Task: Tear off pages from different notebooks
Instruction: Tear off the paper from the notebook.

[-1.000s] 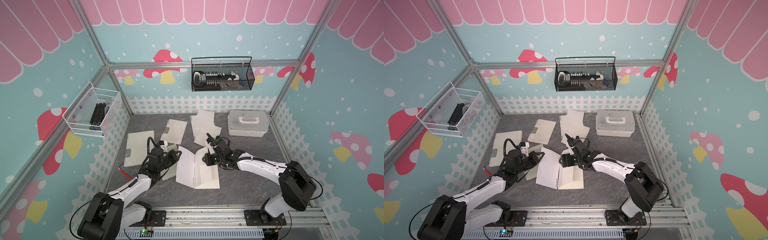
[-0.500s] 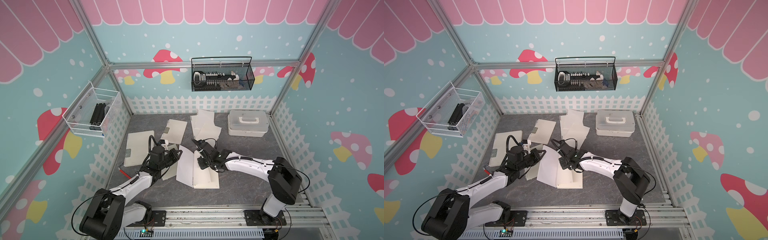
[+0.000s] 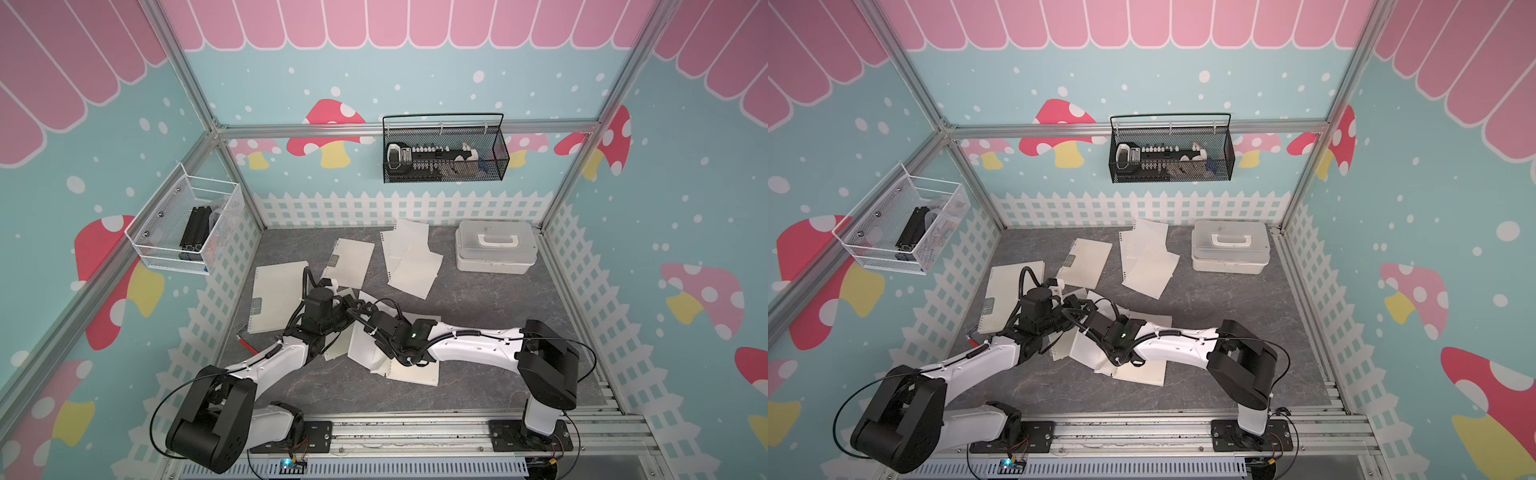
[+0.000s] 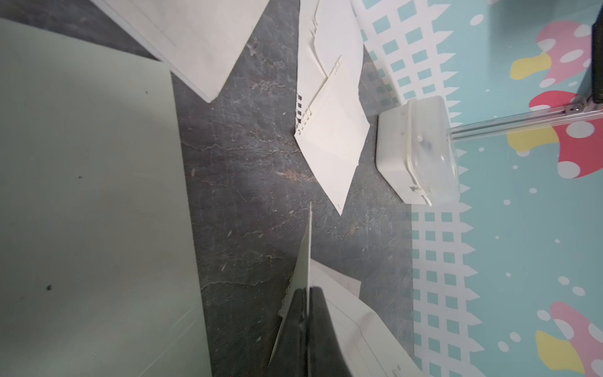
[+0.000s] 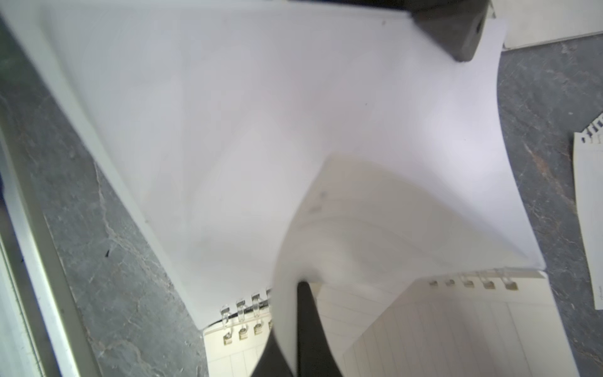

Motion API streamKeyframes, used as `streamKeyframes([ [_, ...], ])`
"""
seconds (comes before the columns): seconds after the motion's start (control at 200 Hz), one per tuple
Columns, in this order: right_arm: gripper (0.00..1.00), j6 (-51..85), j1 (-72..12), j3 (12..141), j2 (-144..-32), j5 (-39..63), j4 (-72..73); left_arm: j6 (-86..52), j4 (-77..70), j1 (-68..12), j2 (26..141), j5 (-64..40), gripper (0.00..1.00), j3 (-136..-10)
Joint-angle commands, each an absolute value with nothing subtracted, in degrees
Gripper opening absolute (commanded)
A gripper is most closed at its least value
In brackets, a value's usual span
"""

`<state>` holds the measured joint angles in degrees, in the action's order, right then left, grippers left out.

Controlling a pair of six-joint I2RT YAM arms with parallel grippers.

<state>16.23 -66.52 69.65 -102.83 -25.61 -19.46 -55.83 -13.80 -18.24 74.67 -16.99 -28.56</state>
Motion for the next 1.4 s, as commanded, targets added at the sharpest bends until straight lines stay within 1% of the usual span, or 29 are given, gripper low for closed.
streamKeyframes([
  [0.0,0.0,13.4,-67.1,66.3,-100.5,-20.3,-11.3,-58.8,-12.9,-18.3,76.0,-13.4,0.0,-30.0],
  [0.08,0.0,13.4,-67.3,62.9,-98.2,-14.8,-5.1,-59.6,-12.4,-18.3,76.6,-12.2,0.0,-30.1],
  [0.125,0.0,13.0,-67.5,62.1,-97.5,-13.8,-4.2,-60.2,-12.2,-18.4,76.9,-11.7,0.0,-30.1],
  [0.23,0.0,11.7,-68.0,61.1,-96.6,-13.5,-5.2,-61.0,-12.0,-18.3,77.2,-10.7,0.0,-30.2],
  [0.315,0.0,10.0,-68.6,60.6,-96.2,-8.9,-6.1,-61.5,-11.2,-18.4,77.3,-9.5,0.0,-30.5],
  [0.495,0.0,7.4,-70.0,60.4,-96.3,-6.4,-10.1,-62.0,-10.8,-18.2,77.7,-8.1,0.0,-31.0],
  [0.62,0.0,6.2,-70.0,59.2,-96.1,-1.4,-12.4,-62.2,-10.5,-17.7,77.4,-7.5,0.0,-30.8],
  [0.735,0.0,6.8,-70.0,58.9,-96.1,-1.6,-16.4,-62.3,-10.5,-16.9,77.2,-7.2,0.0,-30.2],
  [1.046,0.0,8.4,-71.3,54.4,-92.9,4.0,-14.8,-63.4,-10.7,-15.9,76.6,-6.1,0.0,-29.5],
  [1.156,0.0,8.7,-71.5,52.3,-89.1,5.9,-14.5,-63.2,-10.2,-15.7,76.1,-6.0,0.0,-29.5],
  [1.391,0.0,10.8,-72.4,46.5,-74.9,17.7,-11.6,-62.9,-10.2,-15.0,75.7,-5.9,0.0,-29.2],
])
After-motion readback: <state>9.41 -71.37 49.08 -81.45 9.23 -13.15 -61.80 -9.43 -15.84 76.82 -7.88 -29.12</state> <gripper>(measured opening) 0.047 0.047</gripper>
